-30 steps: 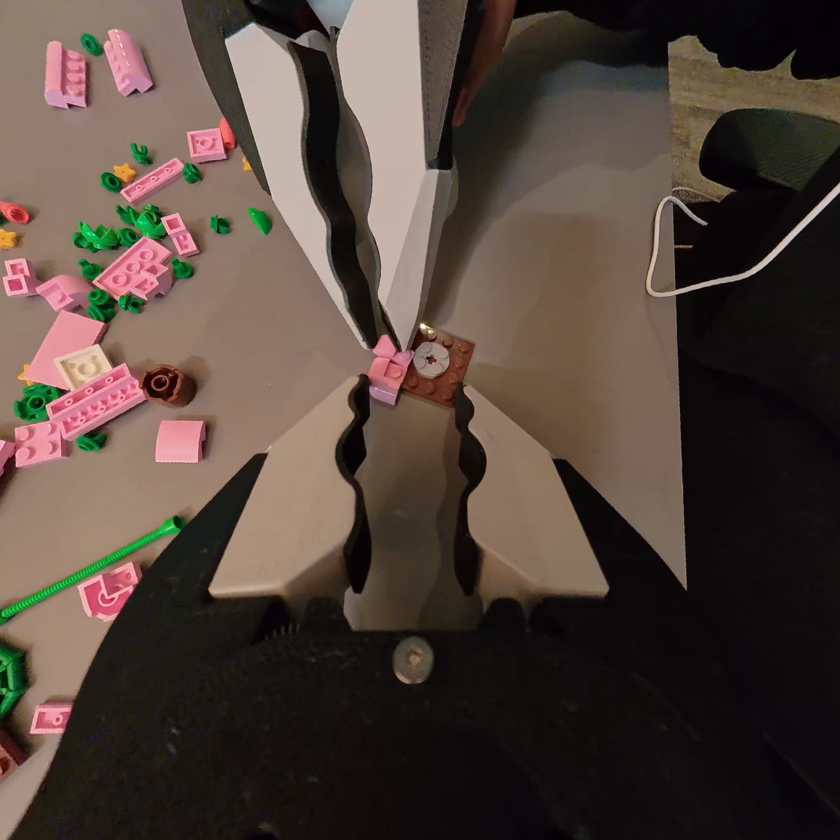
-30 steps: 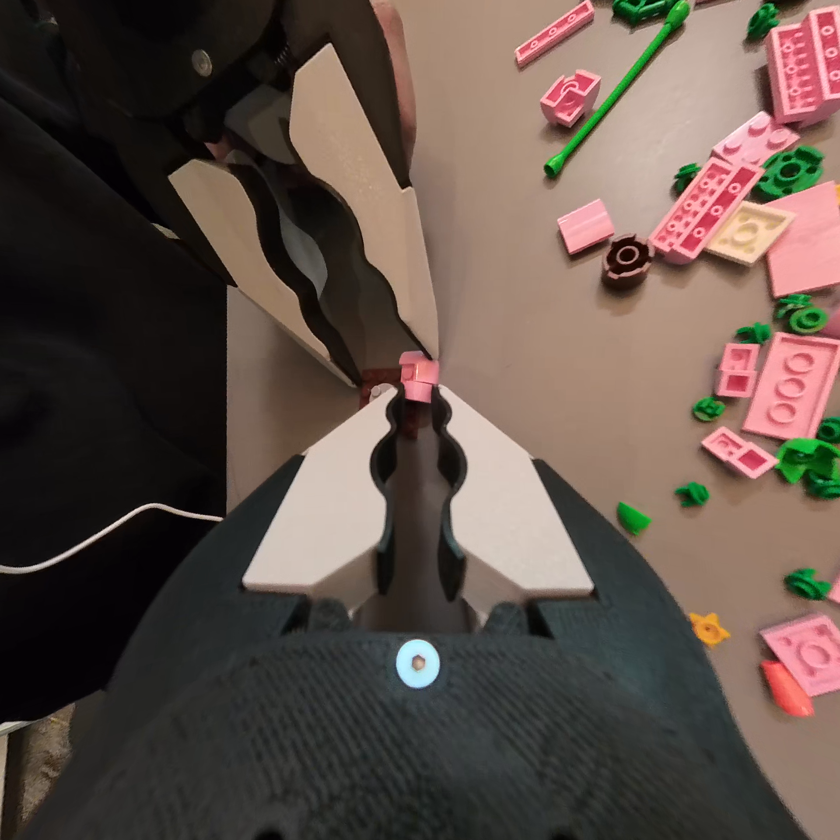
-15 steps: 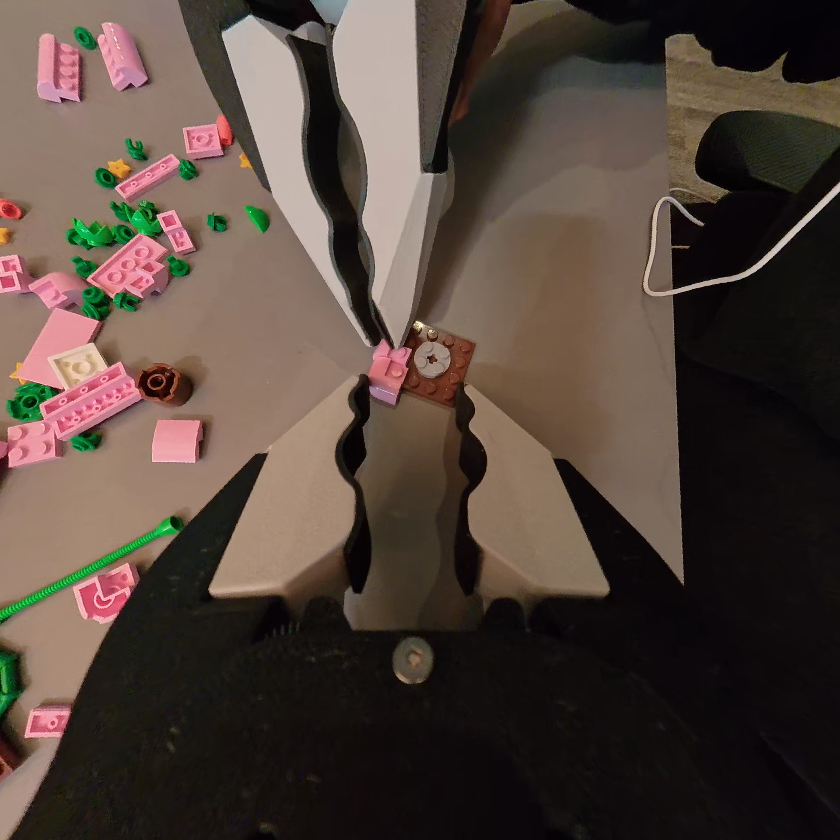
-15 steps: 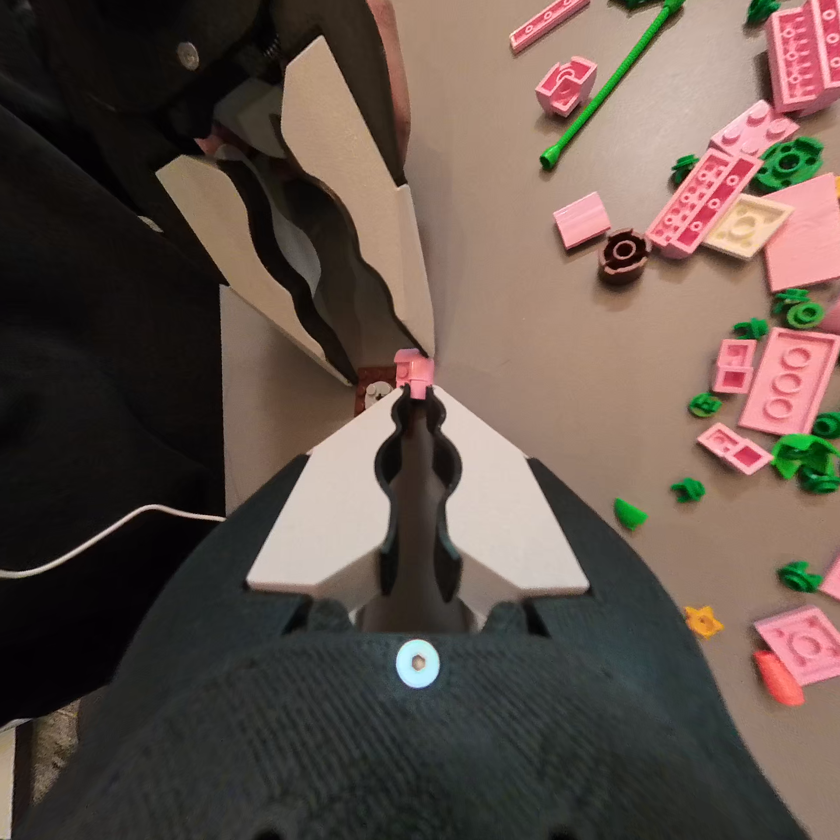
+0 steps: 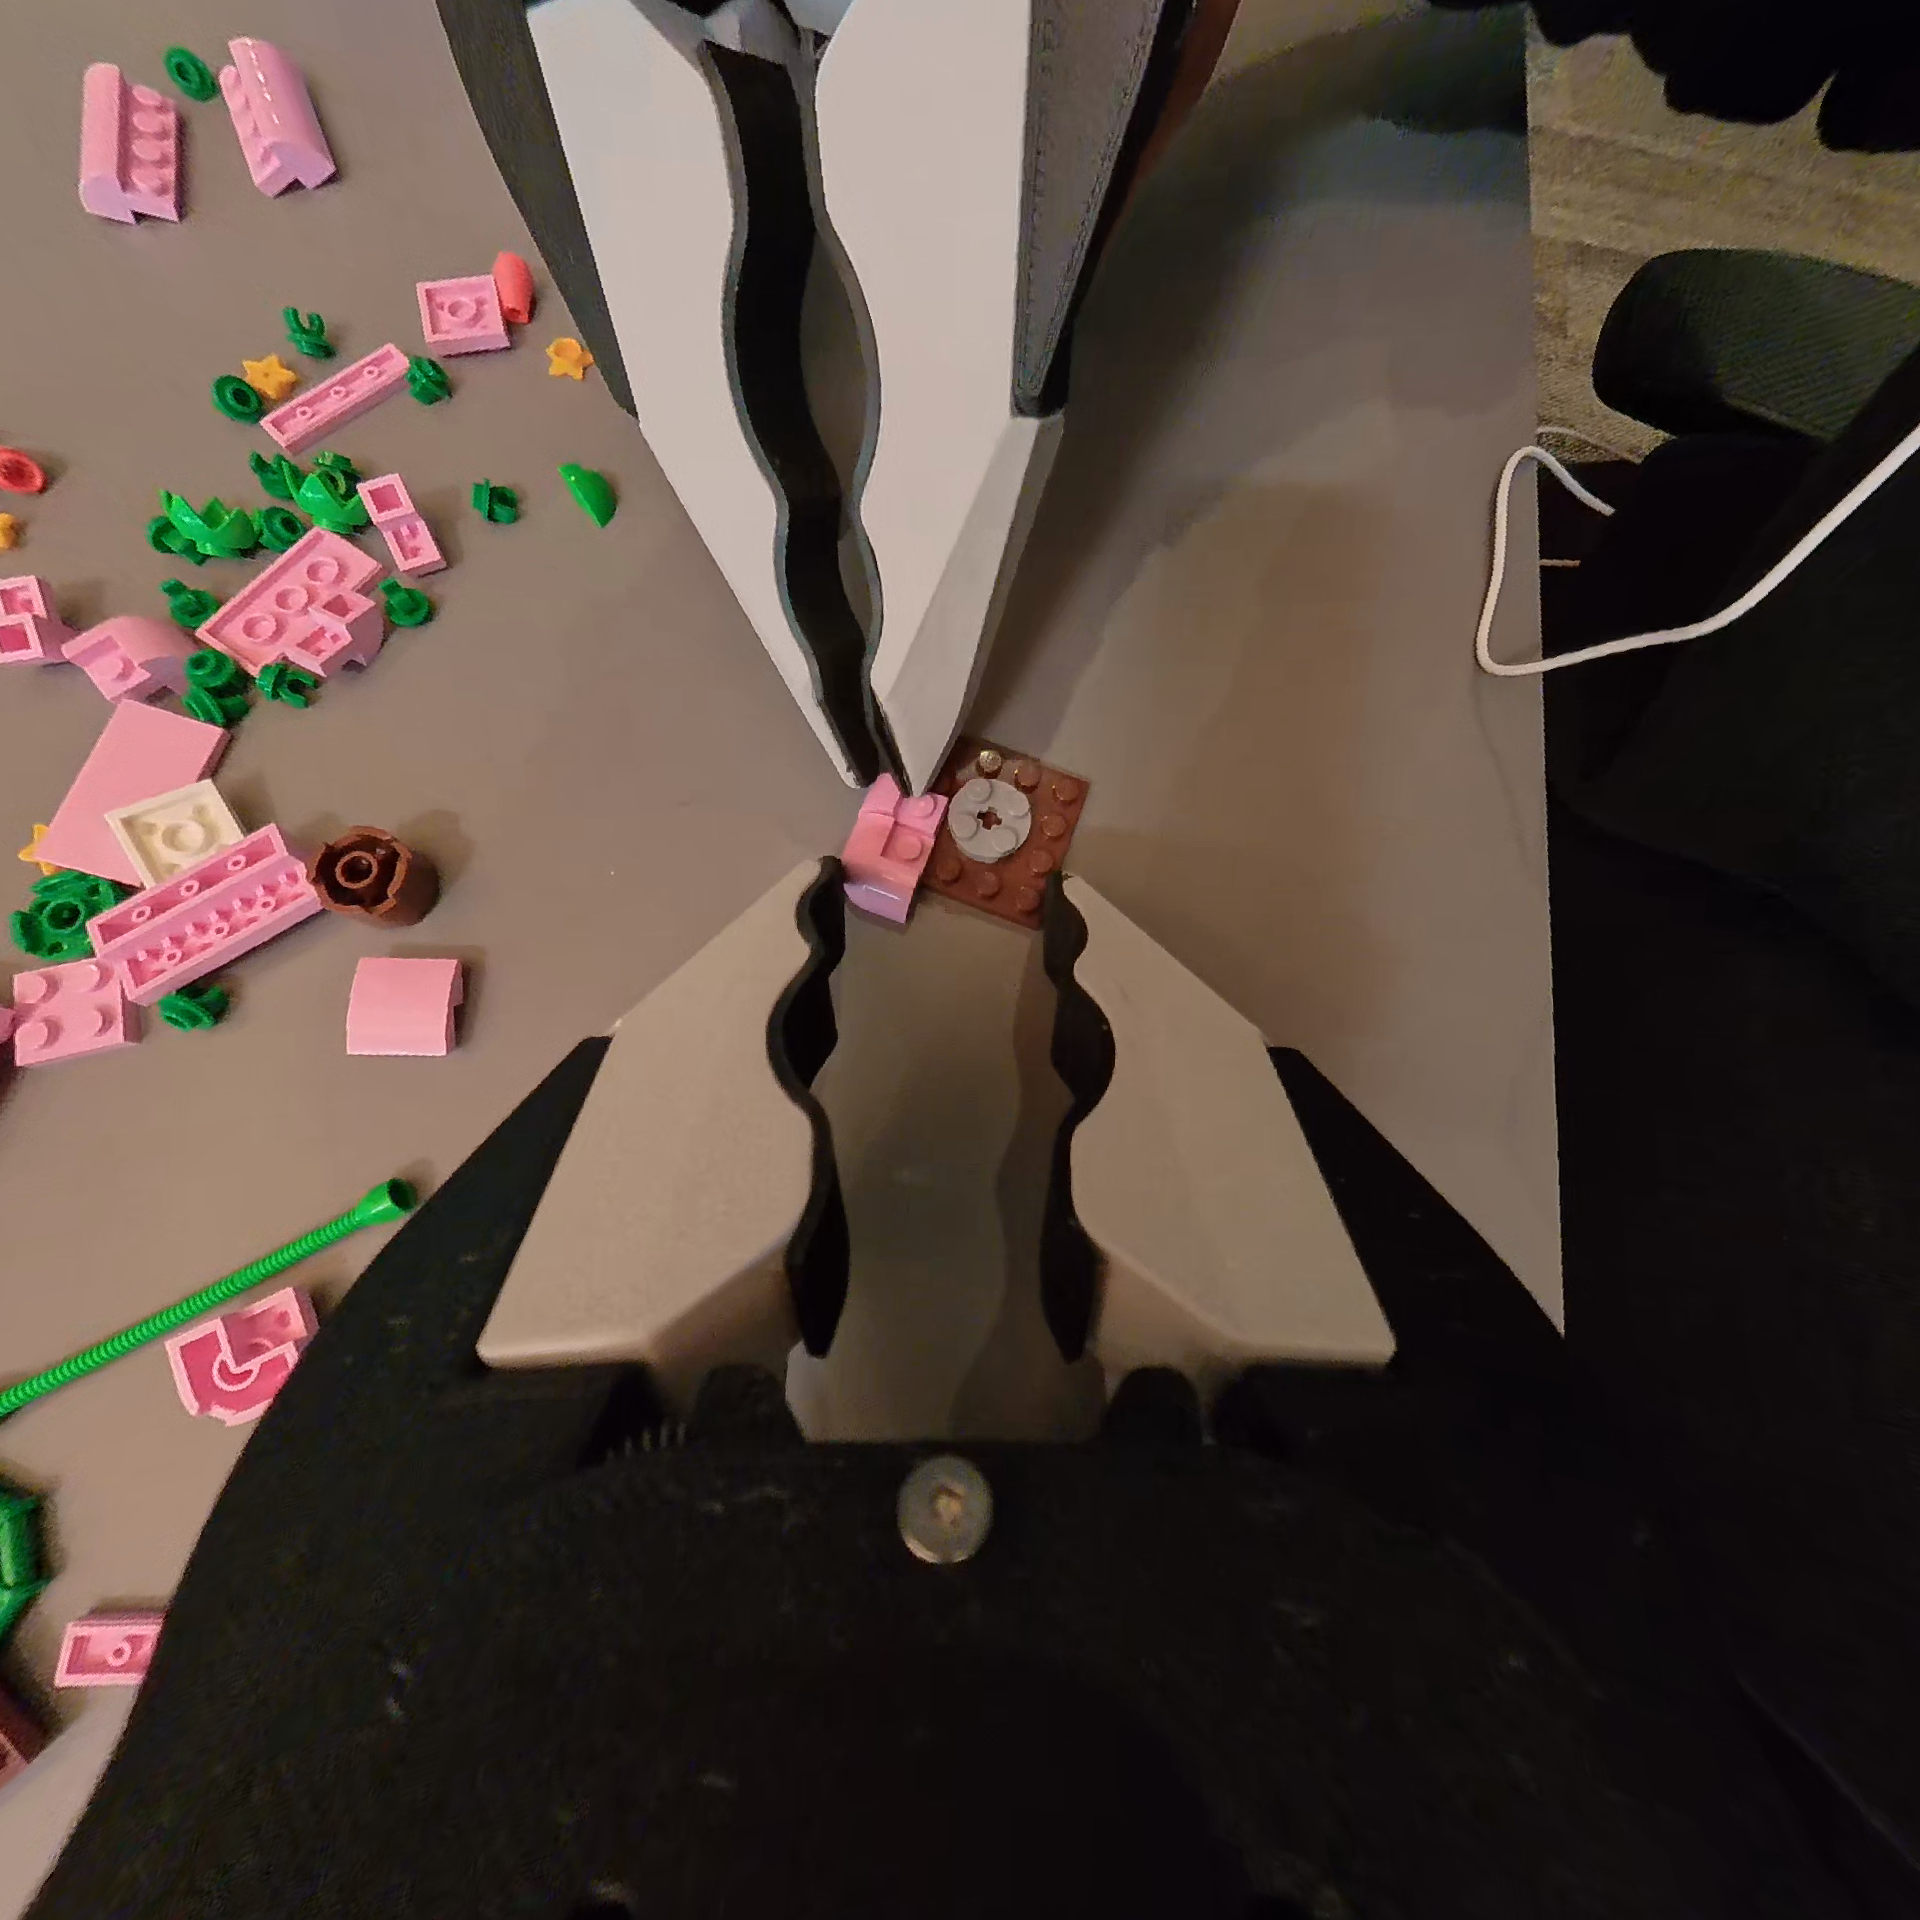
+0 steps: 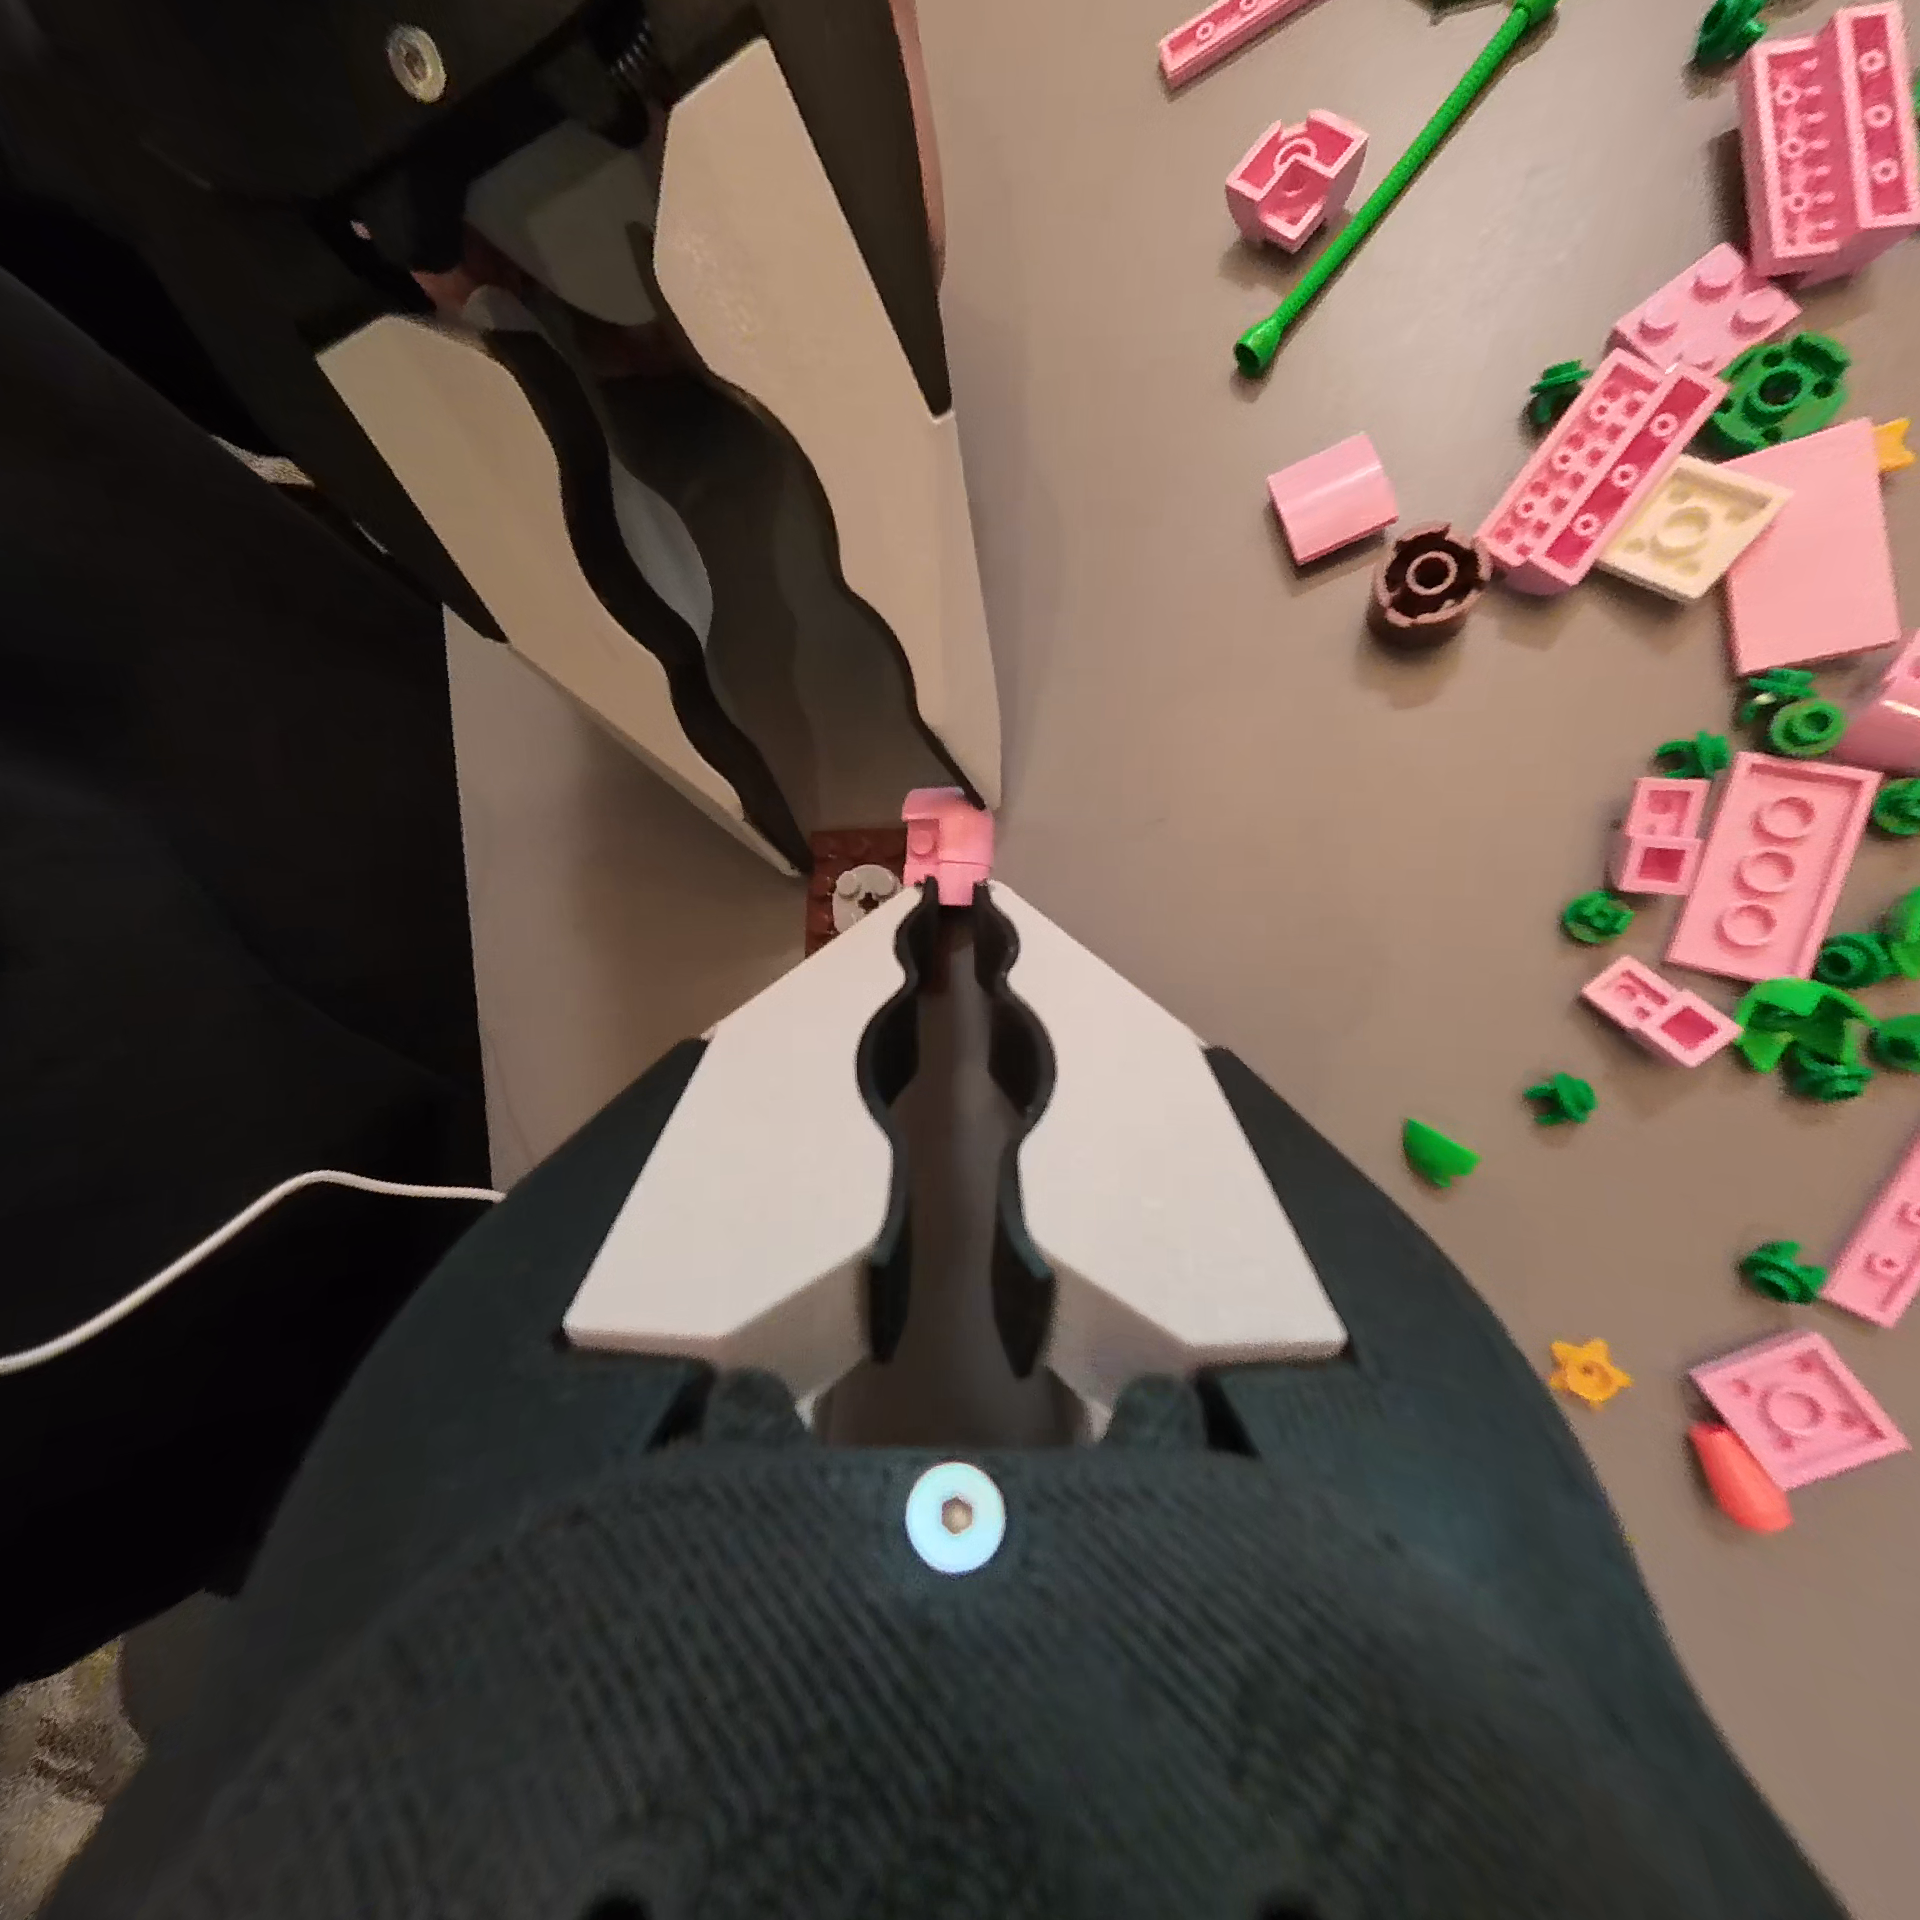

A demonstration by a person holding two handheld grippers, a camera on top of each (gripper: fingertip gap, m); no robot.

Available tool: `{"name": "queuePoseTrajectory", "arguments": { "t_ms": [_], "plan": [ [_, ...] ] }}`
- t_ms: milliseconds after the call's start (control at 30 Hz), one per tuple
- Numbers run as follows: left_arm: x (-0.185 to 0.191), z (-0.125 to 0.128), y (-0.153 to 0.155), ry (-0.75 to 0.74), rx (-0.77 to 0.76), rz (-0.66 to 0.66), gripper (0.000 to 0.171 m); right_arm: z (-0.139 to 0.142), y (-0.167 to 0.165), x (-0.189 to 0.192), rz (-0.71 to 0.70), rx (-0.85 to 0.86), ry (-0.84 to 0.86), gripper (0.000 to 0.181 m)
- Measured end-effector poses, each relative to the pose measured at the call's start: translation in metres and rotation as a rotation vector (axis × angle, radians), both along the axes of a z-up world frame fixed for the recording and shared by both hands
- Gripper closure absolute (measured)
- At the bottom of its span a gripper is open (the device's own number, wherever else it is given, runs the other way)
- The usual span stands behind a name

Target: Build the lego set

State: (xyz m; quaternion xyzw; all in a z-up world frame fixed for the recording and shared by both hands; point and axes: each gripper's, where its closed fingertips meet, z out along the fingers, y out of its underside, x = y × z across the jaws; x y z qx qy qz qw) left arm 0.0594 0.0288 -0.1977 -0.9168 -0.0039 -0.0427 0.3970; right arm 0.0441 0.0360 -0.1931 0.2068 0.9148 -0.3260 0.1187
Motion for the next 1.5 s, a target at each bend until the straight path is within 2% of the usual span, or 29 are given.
{"name": "queuePoseTrajectory", "arguments": {
  "t_ms": [900, 1100, 1267, 1367, 1500],
  "plan": [
    [0.002, -0.001, 0.0, -0.031, -0.007, -0.013, 0.133, -0.003, -0.002, 0.002, -0.008, 0.236, -0.041, 0.176],
    [0.003, -0.001, 0.0, -0.022, -0.008, -0.012, 0.133, -0.003, -0.005, 0.002, 0.028, 0.305, 0.1, 0.178],
    [0.002, -0.002, -0.001, -0.024, -0.01, -0.004, 0.132, -0.002, -0.005, 0.001, -0.01, 0.212, 0.183, 0.178],
    [0.002, -0.002, -0.001, -0.022, -0.011, -0.003, 0.132, 0.002, -0.003, -0.002, -0.075, 0.15, 0.198, 0.162],
    [0.002, -0.001, -0.001, -0.029, -0.01, -0.003, 0.132, 0.015, -0.003, -0.004, -0.121, 0.056, 0.232, 0.163]
  ]
}}
